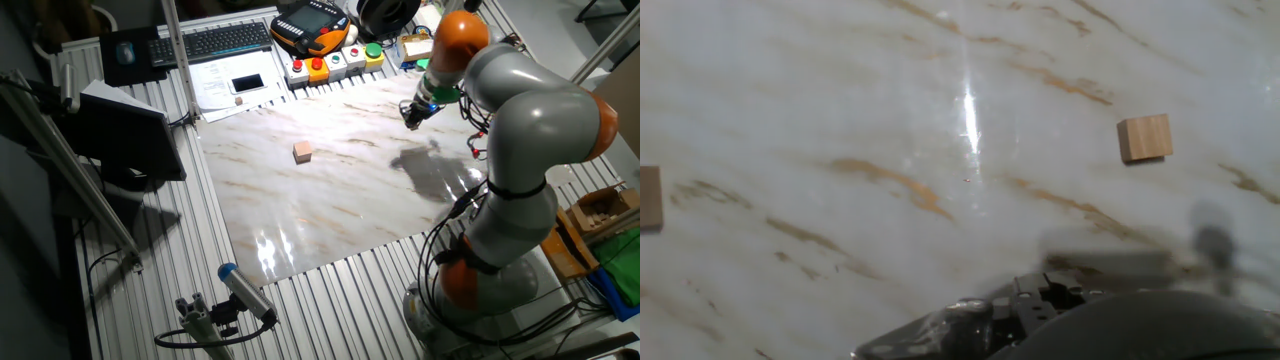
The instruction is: Pick up the small block on the left and move it to the right
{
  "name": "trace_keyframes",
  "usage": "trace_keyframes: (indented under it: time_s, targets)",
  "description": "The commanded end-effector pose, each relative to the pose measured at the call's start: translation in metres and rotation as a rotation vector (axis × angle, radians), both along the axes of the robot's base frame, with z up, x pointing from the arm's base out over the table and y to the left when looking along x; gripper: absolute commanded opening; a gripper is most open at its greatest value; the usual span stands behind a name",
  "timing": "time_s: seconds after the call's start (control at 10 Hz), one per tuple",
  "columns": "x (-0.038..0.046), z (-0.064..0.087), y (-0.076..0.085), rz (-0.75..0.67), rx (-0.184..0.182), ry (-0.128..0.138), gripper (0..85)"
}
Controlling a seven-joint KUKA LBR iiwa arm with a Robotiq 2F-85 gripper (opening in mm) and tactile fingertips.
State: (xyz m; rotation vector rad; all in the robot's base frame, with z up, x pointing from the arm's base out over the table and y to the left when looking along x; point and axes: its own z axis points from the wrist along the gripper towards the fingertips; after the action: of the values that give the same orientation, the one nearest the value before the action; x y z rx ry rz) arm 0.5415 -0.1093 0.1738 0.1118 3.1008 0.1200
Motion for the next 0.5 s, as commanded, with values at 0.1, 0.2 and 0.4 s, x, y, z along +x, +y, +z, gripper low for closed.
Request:
trace_keyframes:
  time_s: [0.1,0.2,0.4]
  targets:
    - [-0.0001,0.0002,0.0000,-0.052,-0.115,-0.022,0.7]
    - [-0.0001,0.0002,0.0000,-0.064,-0.119,-0.016,0.7]
    - [-0.0001,0.0002,0.0000,-0.076,-0.117,-0.006,0.7]
